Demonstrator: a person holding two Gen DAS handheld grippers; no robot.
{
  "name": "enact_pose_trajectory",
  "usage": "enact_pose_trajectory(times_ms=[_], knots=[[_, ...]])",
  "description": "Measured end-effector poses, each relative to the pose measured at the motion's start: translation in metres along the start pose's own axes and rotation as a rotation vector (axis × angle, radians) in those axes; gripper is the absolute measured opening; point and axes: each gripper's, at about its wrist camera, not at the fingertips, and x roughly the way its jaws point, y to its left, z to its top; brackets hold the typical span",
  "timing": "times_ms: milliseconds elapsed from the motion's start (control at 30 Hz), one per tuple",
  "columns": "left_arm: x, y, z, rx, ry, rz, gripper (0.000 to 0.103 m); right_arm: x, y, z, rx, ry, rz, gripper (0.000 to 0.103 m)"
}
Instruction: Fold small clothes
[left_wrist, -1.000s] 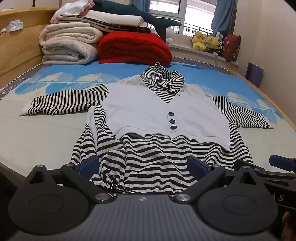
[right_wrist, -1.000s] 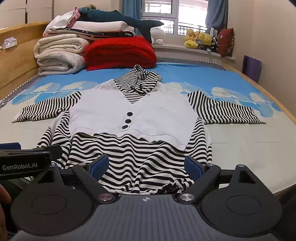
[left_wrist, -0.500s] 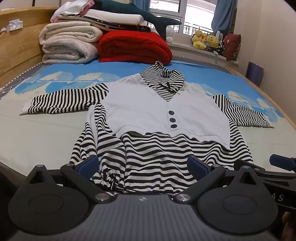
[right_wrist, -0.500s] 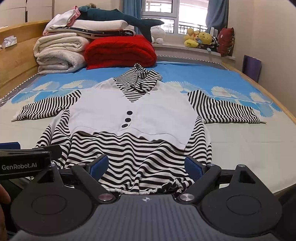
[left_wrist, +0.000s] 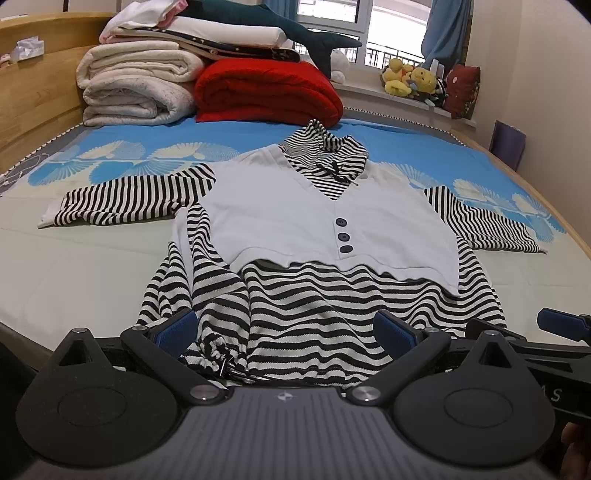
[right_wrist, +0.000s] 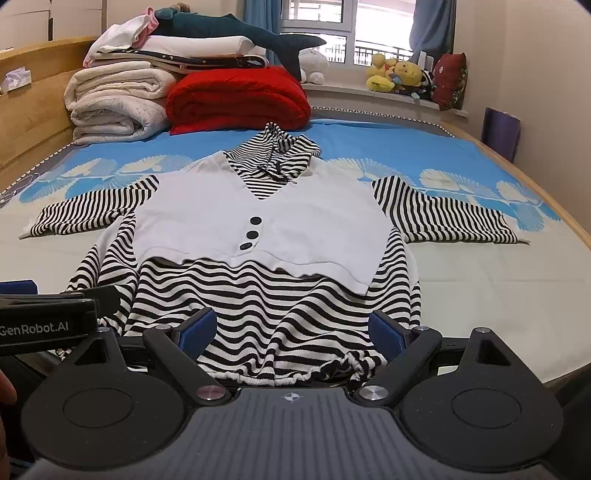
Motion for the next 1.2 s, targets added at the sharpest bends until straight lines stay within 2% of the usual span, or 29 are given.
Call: enact_pose_trajectory(times_ms=[167, 300, 600, 700, 767, 867, 1000, 1200], knots=[[0.004, -0.001, 0.0, 0.033, 0.089, 0.028, 0.102, 0.001, 0.0, 0.0, 0.0, 0.004, -0.003, 0.09], [0.003, -0.002, 0.001, 0.041, 0.102, 0.034, 0.102, 0.001, 0.0, 0.0, 0.001, 0.007, -0.005, 0.09], [0.0, 0.001, 0.006, 0.014, 0.045, 0.006, 0.102, 0.001, -0.001, 0.001, 0.006, 0.009, -0.007, 0.09], [-0.003, 0.001, 0.016, 0.043, 0.005, 0.033, 0.102, -0.002, -0.004, 0.002, 0.018, -0.002, -0.008, 0.09], [-0.005, 0.004, 0.03, 0.067, -0.015, 0.055, 0.102, -0.003, -0.008, 0.003, 0.028, -0.012, -0.019, 0.09], [-0.006, 0.013, 0.058, 0.069, -0.057, 0.05, 0.102, -0.004, -0.014, 0.006, 0.055, -0.028, -0.034, 0.089], [0.002, 0.022, 0.109, 0.101, -0.135, 0.067, 0.094, -0.011, -0.023, 0.01, 0.086, -0.083, -0.047, 0.088], [0.045, 0.048, 0.195, 0.107, -0.242, 0.069, 0.077, -0.024, -0.036, 0.015, 0.111, -0.179, -0.04, 0.069]])
